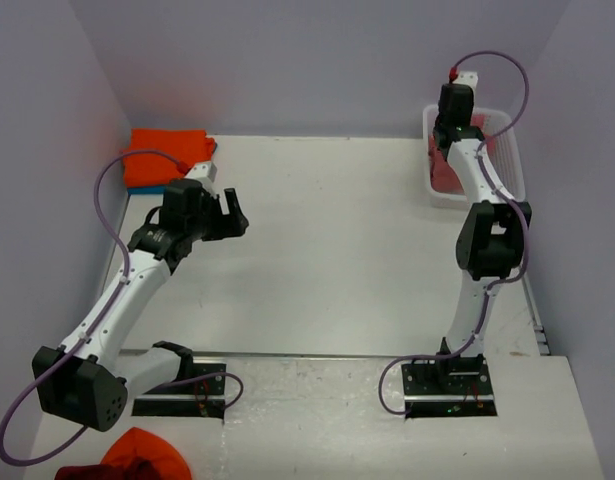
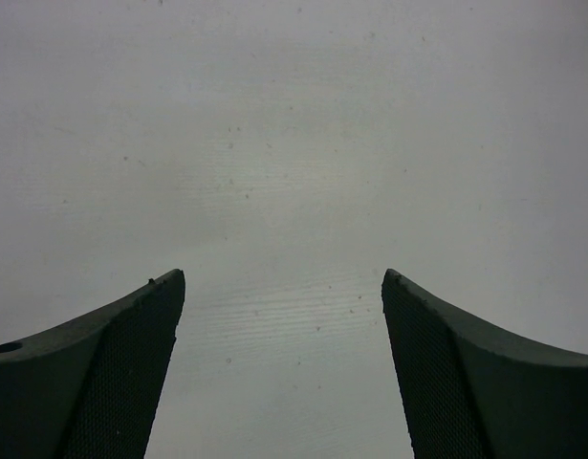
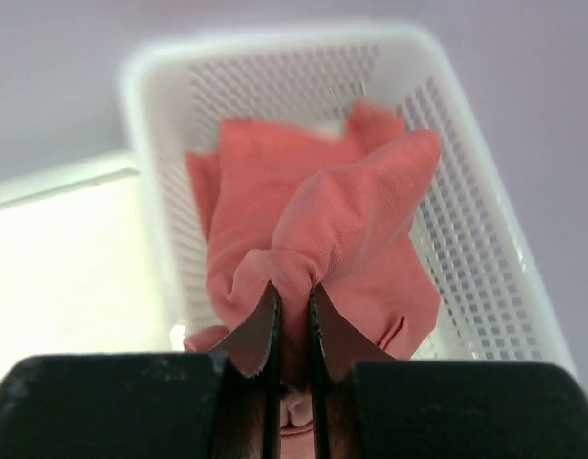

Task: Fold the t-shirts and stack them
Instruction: Grab crumpled tshirt from bin with the right arm, then move the tshirt to the center of the board

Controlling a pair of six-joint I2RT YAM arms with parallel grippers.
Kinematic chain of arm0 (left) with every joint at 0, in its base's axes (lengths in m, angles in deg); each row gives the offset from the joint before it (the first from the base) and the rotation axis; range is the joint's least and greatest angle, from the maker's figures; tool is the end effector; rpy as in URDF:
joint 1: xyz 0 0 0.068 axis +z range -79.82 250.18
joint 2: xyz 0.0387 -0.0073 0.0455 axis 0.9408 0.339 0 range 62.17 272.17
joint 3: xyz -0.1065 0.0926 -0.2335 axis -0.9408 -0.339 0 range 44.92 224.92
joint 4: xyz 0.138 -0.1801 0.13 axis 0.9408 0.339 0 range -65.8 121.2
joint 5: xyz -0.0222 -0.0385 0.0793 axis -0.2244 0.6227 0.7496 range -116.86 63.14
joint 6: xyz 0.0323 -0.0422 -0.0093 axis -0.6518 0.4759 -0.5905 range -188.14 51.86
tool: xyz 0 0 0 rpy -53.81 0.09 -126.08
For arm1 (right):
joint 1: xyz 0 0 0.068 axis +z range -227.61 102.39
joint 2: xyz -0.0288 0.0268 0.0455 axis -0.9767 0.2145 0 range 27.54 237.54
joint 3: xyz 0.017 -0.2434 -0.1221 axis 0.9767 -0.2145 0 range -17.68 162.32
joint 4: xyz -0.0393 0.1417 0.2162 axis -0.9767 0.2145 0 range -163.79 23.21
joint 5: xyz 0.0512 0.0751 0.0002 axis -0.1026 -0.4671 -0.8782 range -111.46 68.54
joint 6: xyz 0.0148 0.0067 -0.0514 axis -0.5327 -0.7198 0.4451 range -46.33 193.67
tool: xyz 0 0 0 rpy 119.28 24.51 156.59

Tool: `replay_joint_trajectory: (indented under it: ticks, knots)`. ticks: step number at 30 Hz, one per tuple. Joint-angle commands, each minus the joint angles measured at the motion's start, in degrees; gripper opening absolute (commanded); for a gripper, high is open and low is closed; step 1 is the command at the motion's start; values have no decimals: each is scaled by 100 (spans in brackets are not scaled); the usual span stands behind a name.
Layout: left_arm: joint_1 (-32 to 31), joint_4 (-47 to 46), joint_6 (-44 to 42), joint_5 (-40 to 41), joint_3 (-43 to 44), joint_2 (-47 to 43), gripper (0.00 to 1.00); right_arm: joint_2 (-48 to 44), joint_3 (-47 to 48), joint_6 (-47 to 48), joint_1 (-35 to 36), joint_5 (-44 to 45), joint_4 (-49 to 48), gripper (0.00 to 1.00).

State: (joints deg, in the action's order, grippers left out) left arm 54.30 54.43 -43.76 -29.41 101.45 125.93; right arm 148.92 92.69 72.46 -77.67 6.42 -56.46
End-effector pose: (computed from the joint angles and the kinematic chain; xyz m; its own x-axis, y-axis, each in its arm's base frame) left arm 0.2312 -0.0675 0.3123 -0.6599 -0.2410 -0.7117 0.0384 0.9351 -0.3523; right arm 0.5022 -0.0172 0.3010 -0.4659 0.0191 -0.8847 0.4224 0.8833 -0.2033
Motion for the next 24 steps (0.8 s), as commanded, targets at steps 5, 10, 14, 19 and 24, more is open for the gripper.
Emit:
replay_joint_trajectory:
  ticks: [5,10,14,19,24]
  knots:
    - [-29,-387,-170,-237,-301,-128,82,-1616,1783,1165,778,219,-398,0]
    - [-29,-440,-153,-167,-266,-101,82,-2477,2156,1676,1585,-125,-81,0]
    - [-29,-449,-48,-176,-248,-180,82,-3163,2235,1747,2237,-204,236,0]
    - [-29,-440,84,-176,-274,-347,82,-3770,2403,1100,2922,-939,1743,0]
    - [-38,-440,190,-229,-117,-549,82,-4894,574,201,3143,-1995,2056,4]
